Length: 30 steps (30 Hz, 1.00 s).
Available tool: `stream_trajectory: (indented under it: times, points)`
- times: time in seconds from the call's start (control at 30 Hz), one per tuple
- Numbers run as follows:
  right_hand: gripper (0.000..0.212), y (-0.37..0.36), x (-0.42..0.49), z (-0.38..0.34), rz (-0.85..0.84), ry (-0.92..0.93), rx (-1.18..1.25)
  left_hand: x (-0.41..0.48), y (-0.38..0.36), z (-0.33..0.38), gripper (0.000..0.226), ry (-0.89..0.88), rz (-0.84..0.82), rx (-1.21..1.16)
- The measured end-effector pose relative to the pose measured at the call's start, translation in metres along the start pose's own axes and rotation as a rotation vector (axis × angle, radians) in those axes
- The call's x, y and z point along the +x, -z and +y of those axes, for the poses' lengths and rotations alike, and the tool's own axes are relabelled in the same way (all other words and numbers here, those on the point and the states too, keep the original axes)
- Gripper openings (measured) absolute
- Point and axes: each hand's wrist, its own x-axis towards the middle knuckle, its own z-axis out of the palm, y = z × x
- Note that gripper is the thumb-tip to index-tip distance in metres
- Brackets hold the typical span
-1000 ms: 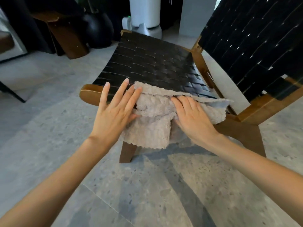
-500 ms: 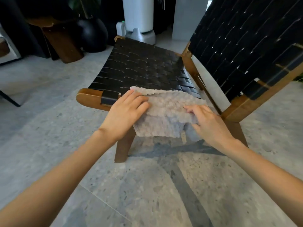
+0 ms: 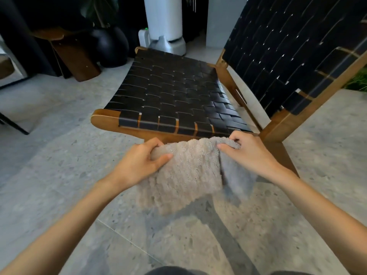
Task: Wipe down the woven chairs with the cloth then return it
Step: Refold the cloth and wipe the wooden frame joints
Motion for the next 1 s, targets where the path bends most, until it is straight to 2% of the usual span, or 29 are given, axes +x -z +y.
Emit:
stream_trajectory:
  times: [0.1, 0.17, 0.2, 0.27, 0.33, 0.4, 0.43, 0.5, 0.57, 0.63, 0.7, 0.77, 0.8, 0.87, 0.93, 1.0]
  points:
    - [0.031, -0.009, 0.001, -0.008, -0.147, -0.201, 0.223, 0.006, -0.022, 0.012, 0.012, 0.133, 0.062, -0.310]
    - [0.026, -0.016, -0.003, -0.014, -0.250, -0.343, 0.587, 0.010, -0.034, 0.023, 0.005, 0.150, 0.009, -0.436]
    - [0.028, -0.019, -0.007, -0.018, -0.272, -0.389, 0.765, 0.011, -0.039, 0.029, 0.009, 0.139, -0.051, -0.472]
    - [0.036, -0.024, -0.013, -0.020, -0.231, -0.413, 0.946, 0.012, -0.045, 0.041, 0.024, 0.115, -0.198, -0.552]
    - [0.037, -0.023, -0.017, -0.018, -0.129, -0.377, 0.956, 0.012, -0.046, 0.050, 0.033, 0.076, -0.300, -0.671]
    - [0.030, -0.018, -0.020, -0.013, 0.005, -0.346, 0.947, 0.009, -0.042, 0.053, 0.032, -0.001, -0.267, -0.721]
    - [0.025, -0.015, -0.022, -0.010, 0.108, -0.324, 0.935, 0.008, -0.038, 0.052, 0.031, -0.060, -0.182, -0.670]
    - [0.020, -0.007, -0.025, -0.004, 0.440, -0.183, 0.776, 0.007, -0.027, 0.045, 0.032, -0.202, 0.055, -0.404]
    - [0.027, 0.001, -0.025, 0.001, 0.750, 0.004, 0.536, 0.010, -0.012, 0.040, 0.038, -0.302, 0.272, -0.043]
    - [0.032, 0.004, -0.020, 0.008, 0.886, 0.088, 0.282, 0.019, -0.005, 0.035, 0.044, -0.371, 0.342, 0.254]
    - [0.029, -0.004, -0.010, 0.020, 0.814, 0.080, -0.014, 0.030, -0.007, 0.032, 0.050, -0.395, 0.278, 0.474]
    - [0.022, -0.020, -0.002, 0.037, 0.586, 0.090, -0.333, 0.041, -0.011, 0.031, 0.052, -0.359, 0.215, 0.618]
    - [0.020, -0.027, 0.002, 0.045, 0.472, 0.109, -0.394, 0.046, -0.012, 0.029, 0.052, -0.350, 0.207, 0.671]
    - [0.025, -0.028, 0.010, 0.061, 0.330, 0.149, -0.312, 0.055, -0.011, 0.025, 0.051, -0.348, 0.209, 0.760]
    - [0.032, -0.022, 0.020, 0.078, 0.271, 0.240, -0.325, 0.061, -0.006, 0.019, 0.049, -0.334, 0.223, 0.826]
    - [0.046, -0.014, 0.030, 0.095, 0.247, 0.345, -0.475, 0.064, -0.001, 0.011, 0.049, -0.314, 0.221, 0.858]
